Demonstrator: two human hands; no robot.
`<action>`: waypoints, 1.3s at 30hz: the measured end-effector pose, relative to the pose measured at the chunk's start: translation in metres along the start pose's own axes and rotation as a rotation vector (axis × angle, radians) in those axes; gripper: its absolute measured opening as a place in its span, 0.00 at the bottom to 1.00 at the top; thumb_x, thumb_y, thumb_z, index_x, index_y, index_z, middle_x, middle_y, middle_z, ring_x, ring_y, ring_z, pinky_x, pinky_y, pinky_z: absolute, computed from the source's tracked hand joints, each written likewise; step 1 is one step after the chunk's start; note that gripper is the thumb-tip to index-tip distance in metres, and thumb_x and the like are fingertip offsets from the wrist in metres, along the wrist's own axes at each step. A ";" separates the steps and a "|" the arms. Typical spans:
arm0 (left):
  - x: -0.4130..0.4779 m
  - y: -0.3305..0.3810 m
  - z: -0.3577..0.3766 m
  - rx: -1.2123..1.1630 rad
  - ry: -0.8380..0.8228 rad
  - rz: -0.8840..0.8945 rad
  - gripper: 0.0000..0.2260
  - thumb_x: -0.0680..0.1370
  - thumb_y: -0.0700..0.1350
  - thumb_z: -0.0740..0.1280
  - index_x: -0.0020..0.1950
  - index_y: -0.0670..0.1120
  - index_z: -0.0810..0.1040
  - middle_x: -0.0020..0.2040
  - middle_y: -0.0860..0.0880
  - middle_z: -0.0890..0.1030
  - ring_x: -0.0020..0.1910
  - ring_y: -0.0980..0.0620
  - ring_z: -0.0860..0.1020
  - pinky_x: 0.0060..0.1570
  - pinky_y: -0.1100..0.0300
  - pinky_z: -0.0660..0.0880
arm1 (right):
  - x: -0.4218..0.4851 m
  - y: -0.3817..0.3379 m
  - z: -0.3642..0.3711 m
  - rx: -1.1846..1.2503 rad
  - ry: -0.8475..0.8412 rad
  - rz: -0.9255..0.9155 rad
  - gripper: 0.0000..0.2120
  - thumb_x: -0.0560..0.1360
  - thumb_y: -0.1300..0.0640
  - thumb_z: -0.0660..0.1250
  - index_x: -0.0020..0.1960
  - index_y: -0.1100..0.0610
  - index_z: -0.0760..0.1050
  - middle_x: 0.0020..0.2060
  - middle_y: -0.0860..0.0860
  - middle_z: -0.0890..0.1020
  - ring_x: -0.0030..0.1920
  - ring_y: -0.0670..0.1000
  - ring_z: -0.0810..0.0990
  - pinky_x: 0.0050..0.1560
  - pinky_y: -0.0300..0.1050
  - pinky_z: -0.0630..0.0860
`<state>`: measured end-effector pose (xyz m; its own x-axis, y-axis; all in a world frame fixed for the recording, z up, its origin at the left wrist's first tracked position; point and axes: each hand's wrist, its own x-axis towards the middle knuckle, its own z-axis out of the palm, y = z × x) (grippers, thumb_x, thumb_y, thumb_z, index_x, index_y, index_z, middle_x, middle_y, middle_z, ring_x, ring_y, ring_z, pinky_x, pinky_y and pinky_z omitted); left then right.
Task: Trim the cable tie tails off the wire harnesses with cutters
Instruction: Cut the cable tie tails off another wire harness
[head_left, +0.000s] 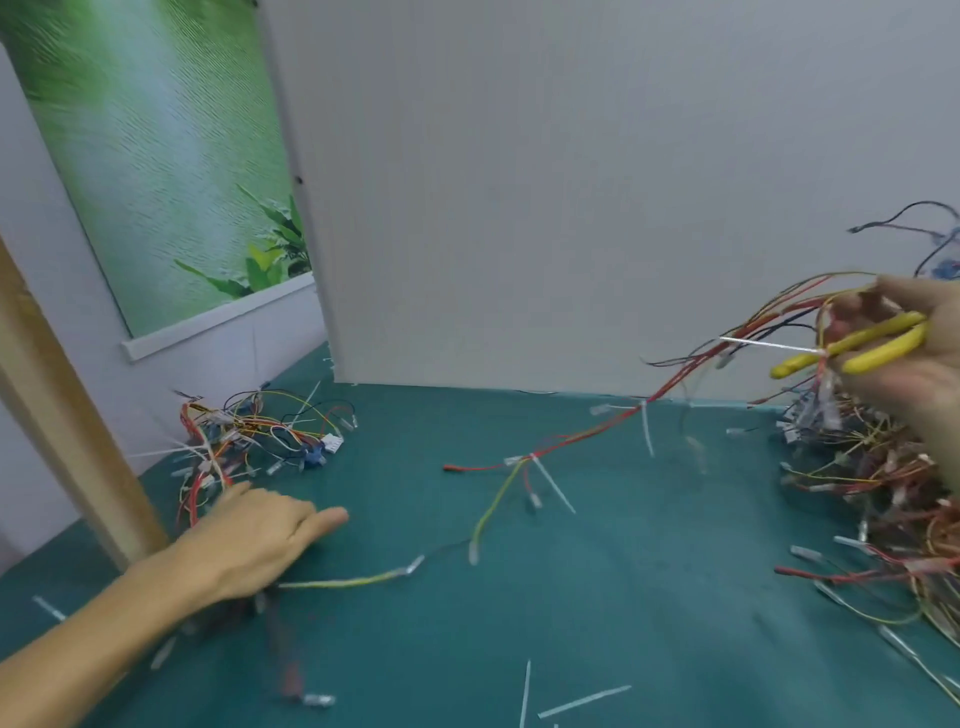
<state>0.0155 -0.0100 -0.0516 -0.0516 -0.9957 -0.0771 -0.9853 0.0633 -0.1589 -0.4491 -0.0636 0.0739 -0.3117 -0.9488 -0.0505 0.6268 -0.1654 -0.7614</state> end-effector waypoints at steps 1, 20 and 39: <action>-0.005 -0.006 -0.003 0.122 -0.061 -0.045 0.25 0.78 0.66 0.43 0.39 0.52 0.71 0.43 0.53 0.80 0.53 0.53 0.78 0.62 0.53 0.65 | 0.003 0.000 -0.001 -0.023 0.015 0.003 0.12 0.80 0.56 0.58 0.38 0.53 0.67 0.27 0.45 0.74 0.26 0.41 0.75 0.33 0.36 0.70; 0.083 0.139 -0.116 -2.434 -0.164 -0.128 0.16 0.80 0.53 0.62 0.57 0.41 0.74 0.48 0.42 0.82 0.49 0.45 0.80 0.47 0.46 0.75 | -0.054 0.029 0.036 -0.116 -0.605 -0.026 0.06 0.70 0.64 0.64 0.42 0.53 0.71 0.36 0.50 0.80 0.34 0.49 0.79 0.37 0.40 0.76; 0.051 0.124 -0.005 -1.385 -0.167 -0.290 0.06 0.77 0.32 0.65 0.51 0.42 0.74 0.40 0.39 0.80 0.29 0.47 0.81 0.29 0.54 0.81 | -0.104 0.040 -0.039 -2.201 -0.444 -0.129 0.14 0.72 0.42 0.67 0.42 0.52 0.70 0.36 0.47 0.77 0.38 0.48 0.77 0.42 0.47 0.75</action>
<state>-0.1096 -0.0531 -0.0706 0.0998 -0.9362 -0.3370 -0.3239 -0.3509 0.8786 -0.4197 0.0387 0.0235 0.0539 -0.9941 -0.0941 -0.9965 -0.0476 -0.0689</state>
